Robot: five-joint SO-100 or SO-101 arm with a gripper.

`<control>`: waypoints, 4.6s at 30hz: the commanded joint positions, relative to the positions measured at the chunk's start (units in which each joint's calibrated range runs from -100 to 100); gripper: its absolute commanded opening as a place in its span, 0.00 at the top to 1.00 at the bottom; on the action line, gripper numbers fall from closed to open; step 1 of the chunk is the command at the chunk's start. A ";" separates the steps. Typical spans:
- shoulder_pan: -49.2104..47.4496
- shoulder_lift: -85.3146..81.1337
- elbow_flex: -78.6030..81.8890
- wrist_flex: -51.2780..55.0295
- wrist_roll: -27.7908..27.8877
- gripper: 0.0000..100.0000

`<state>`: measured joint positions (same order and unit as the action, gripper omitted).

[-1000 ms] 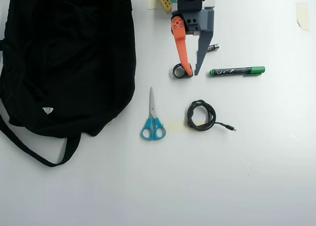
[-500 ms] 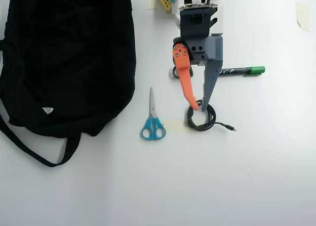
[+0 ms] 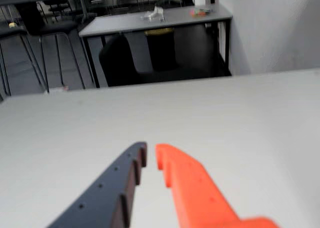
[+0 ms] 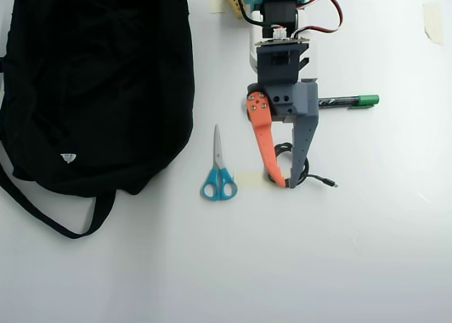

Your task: Put the green marker into the black bag

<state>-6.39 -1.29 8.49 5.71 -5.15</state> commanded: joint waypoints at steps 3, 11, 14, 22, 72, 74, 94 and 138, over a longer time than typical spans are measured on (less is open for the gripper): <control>-0.11 0.87 -3.01 -4.94 0.38 0.97; -0.11 0.87 -1.93 -6.49 0.38 0.97; -0.04 0.87 -1.75 -6.40 0.38 0.97; 1.98 0.79 1.57 -5.71 0.38 0.97; -4.08 -1.29 -23.58 83.01 2.69 0.97; -4.23 -1.29 -23.58 84.90 2.69 0.97; -4.30 -1.29 -29.07 86.45 2.16 0.97; -26.82 -1.20 -27.09 93.51 2.22 0.98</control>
<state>-32.92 -0.04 -18.32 98.80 -2.81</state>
